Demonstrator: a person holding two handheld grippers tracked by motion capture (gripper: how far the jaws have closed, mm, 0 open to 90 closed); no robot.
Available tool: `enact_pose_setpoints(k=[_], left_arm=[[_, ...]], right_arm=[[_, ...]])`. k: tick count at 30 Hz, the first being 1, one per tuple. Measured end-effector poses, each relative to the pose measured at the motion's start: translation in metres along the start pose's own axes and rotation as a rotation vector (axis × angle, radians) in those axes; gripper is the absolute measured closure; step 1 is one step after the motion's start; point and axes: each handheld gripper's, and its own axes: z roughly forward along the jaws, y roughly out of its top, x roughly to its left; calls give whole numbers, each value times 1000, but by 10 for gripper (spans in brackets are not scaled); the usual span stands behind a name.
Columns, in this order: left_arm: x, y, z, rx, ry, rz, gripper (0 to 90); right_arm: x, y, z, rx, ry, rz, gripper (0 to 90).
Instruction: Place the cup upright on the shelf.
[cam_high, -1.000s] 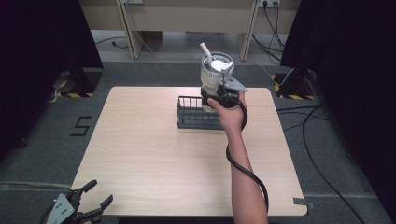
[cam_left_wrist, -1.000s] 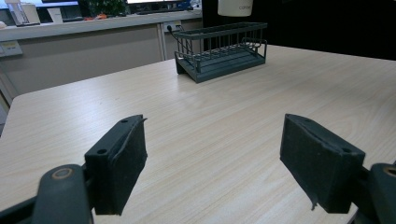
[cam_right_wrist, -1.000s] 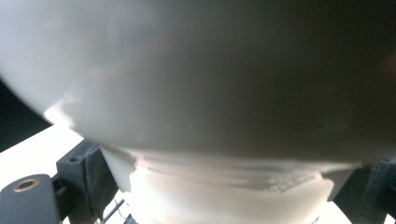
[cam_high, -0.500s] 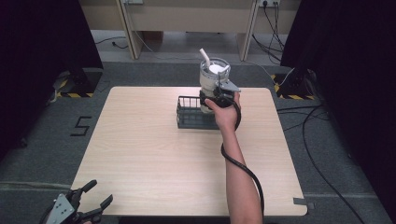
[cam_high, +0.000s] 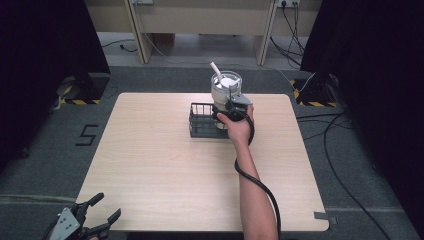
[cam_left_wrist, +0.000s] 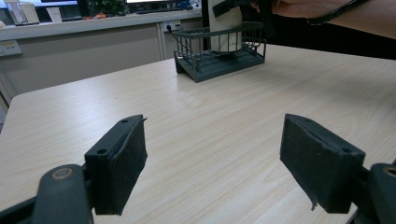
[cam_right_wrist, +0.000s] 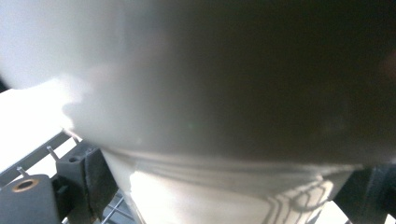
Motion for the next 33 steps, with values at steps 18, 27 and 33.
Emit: enact_pose_setpoints(k=[18, 27, 33], left_arm=[[-1, 0, 0, 0, -1, 5, 221], [-1, 0, 0, -1, -1, 7, 221], [-1, 0, 0, 0, -2, 10, 221]], right_arm=[[1, -18, 5, -36, -31, 43, 12], [4, -18, -2, -85, -56, 6, 17], [7, -16, -9, -96, -70, 9, 28]])
